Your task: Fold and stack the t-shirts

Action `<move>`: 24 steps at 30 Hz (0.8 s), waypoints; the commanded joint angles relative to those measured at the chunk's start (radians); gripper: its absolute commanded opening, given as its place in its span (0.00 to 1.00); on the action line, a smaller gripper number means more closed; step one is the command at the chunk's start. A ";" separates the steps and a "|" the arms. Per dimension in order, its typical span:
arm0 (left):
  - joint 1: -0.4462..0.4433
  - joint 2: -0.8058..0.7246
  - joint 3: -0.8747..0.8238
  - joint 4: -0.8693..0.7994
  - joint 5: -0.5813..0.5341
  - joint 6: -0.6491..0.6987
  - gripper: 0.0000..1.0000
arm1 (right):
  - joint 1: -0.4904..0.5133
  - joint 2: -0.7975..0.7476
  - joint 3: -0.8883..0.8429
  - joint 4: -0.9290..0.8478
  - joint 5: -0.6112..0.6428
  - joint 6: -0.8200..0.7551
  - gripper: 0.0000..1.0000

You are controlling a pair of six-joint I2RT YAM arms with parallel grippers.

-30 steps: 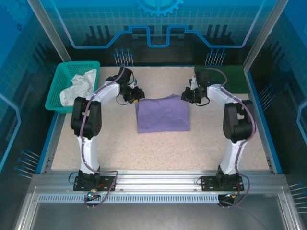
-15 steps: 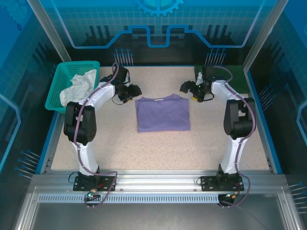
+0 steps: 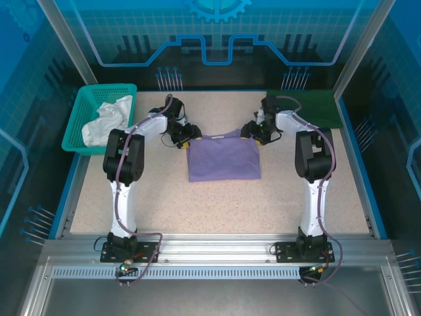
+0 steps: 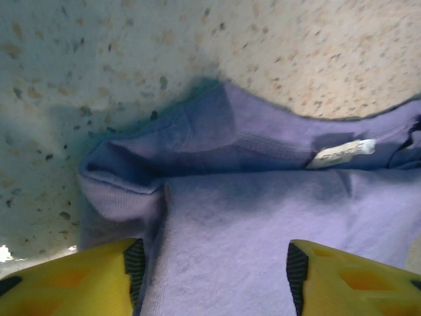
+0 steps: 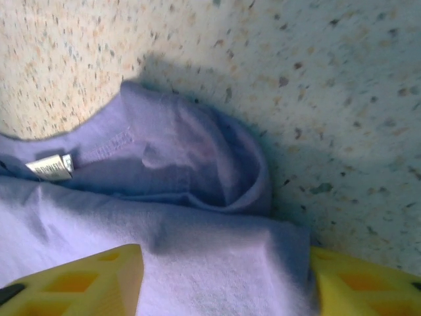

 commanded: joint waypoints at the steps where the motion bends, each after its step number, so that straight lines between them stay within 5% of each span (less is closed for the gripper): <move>1: -0.021 0.002 -0.020 -0.043 0.018 0.041 0.54 | 0.012 0.004 -0.028 -0.027 0.008 -0.012 0.51; 7: -0.040 -0.084 -0.177 0.003 0.042 0.047 0.28 | 0.035 -0.070 -0.185 0.032 -0.003 -0.014 0.26; 15: -0.069 -0.349 -0.473 0.018 0.077 0.094 0.21 | 0.121 -0.415 -0.629 0.136 0.004 0.045 0.24; 17: -0.070 -0.421 -0.550 0.019 0.075 0.106 0.21 | 0.146 -0.514 -0.732 0.149 -0.003 0.074 0.26; 20: -0.068 -0.508 -0.631 0.021 0.078 0.106 0.24 | 0.172 -0.641 -0.855 0.166 -0.008 0.107 0.47; 22: -0.067 -0.534 -0.650 0.019 0.080 0.100 0.33 | 0.165 -0.704 -0.885 0.149 0.021 0.105 0.61; 24: -0.065 -0.539 -0.650 0.018 0.078 0.096 0.45 | 0.147 -0.740 -0.890 0.138 0.040 0.078 0.64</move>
